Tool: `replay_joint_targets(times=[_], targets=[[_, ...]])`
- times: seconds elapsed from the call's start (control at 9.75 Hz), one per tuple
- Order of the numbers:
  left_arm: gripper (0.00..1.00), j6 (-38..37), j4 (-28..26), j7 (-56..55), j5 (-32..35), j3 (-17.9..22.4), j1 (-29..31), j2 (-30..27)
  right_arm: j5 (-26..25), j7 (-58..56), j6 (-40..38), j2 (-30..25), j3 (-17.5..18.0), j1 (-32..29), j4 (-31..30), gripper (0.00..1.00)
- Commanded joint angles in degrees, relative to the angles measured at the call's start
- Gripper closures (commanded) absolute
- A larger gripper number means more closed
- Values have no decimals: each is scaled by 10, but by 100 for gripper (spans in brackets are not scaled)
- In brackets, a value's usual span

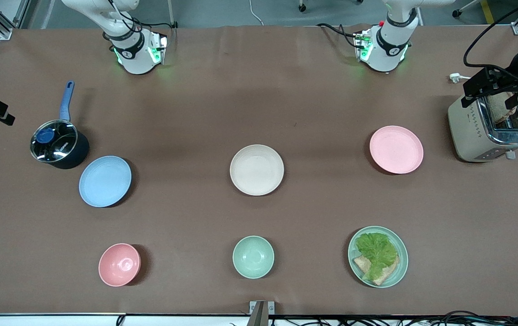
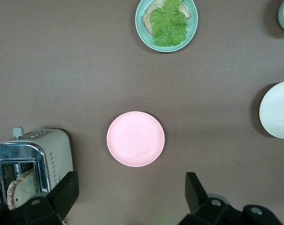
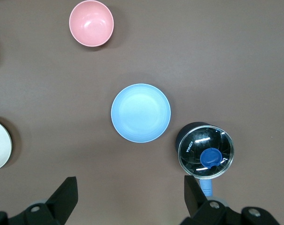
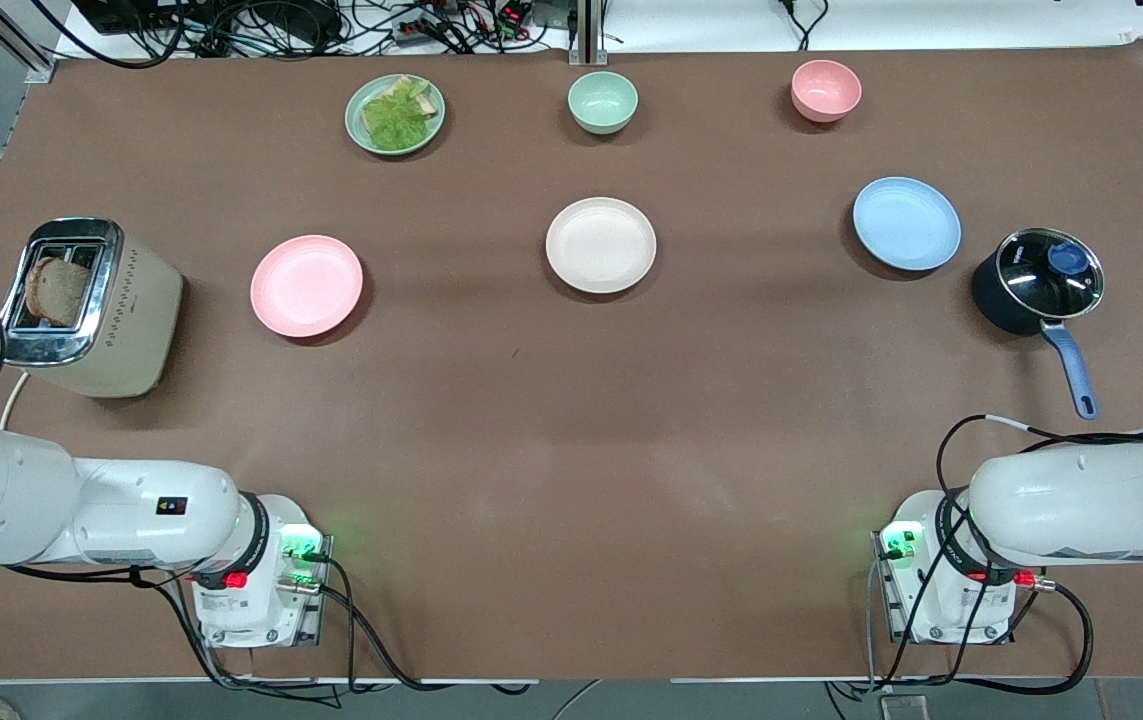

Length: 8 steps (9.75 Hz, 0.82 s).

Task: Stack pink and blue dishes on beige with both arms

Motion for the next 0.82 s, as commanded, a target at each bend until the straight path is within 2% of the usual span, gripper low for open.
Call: replay_joint_targets(times=[0.0,0.31,0.41,0.51,0.62,0.72], targets=[[0,11,-22,1,-13,-1,4,-2,11,-3,-3,-6,2,-9,0,0],[0,2,-25,5,-12,7,4,5,2,-11,-5,-3,2,-10,0,0],[1,2,-31,9,-13,27,9,7,2,-13,1,3,2,-10,-6,0],[2,13,-51,10,-13,45,9,7,7,-13,4,22,2,-12,-7,0],[2,54,-89,16,-21,68,9,5,14,-26,6,38,1,-24,-20,0],[2,99,-135,26,-25,74,9,5,32,-66,49,42,-12,-30,-59,0]])
